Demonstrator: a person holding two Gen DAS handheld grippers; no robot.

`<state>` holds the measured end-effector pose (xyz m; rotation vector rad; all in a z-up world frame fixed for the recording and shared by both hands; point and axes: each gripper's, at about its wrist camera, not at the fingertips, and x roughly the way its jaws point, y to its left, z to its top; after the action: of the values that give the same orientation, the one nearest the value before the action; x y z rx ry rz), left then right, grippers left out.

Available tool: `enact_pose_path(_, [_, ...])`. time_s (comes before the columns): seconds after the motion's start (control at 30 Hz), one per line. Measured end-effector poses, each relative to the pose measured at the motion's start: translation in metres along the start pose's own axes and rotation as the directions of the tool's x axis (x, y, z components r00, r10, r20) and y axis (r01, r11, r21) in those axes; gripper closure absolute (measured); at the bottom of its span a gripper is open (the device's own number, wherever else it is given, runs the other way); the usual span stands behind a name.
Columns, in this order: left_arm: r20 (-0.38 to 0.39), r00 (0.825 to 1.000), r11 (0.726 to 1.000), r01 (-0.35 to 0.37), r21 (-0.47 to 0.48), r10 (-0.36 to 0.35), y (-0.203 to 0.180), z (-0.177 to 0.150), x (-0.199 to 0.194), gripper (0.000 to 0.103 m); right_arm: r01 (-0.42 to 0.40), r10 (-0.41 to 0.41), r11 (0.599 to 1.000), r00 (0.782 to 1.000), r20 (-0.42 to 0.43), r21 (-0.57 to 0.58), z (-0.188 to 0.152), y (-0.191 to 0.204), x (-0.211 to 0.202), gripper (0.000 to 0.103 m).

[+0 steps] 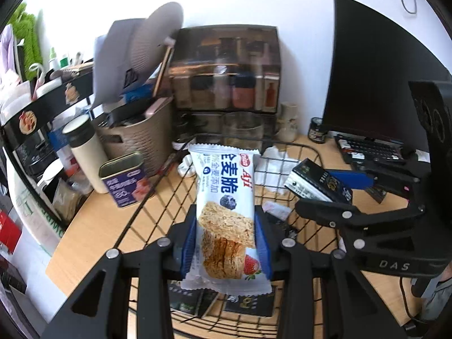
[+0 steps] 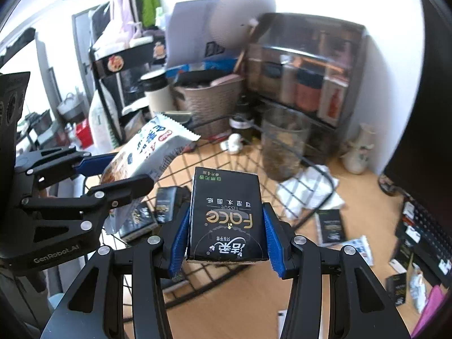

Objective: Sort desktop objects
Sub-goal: 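Carry both held items over the wire basket and open both tools, then move both open tools back over the desk items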

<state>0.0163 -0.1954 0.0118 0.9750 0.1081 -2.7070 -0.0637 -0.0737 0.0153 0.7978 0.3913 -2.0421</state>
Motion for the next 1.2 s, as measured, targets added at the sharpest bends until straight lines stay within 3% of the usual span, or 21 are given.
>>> enact_pose_path(0.17, [-0.008,1.0,1.0,-0.014,-0.025,0.014,0.009,-0.003,0.0,0.061,-0.009,0.009,1.0,1.0,-0.003,-0.019,0.001,0.011,0.007,0.055])
enact_pose_path(0.3, [0.026,0.997,0.996,-0.073,-0.046,0.074,0.012,-0.003,-0.006,0.037,0.037,-0.035,0.998,0.999,0.026,-0.054,0.0,0.019,0.005,0.045])
enact_pose_path(0.33, [0.03,0.997,0.996,-0.072,-0.054,0.074,0.014,-0.002,-0.007,0.036,0.033,-0.032,0.998,0.999,0.03,-0.048,0.001,0.018,0.003,0.045])
enact_pose_path(0.73, [0.034,0.999,0.999,-0.015,-0.036,0.016,0.001,0.0,-0.011,0.035,0.04,-0.04,0.999,0.999,0.034,-0.021,-0.005,0.003,-0.012,0.043])
enact_pose_path(1.0, [0.039,0.997,0.996,0.062,0.061,-0.065,-0.059,0.007,-0.01,0.035,0.135,-0.138,0.988,0.989,0.046,0.071,-0.03,-0.059,-0.053,0.043])
enact_pose_path(1.2, [0.02,0.987,0.979,0.153,0.134,-0.157,-0.122,0.012,-0.002,0.035,0.244,-0.249,0.953,0.969,0.005,0.181,-0.065,-0.13,-0.08,0.043])
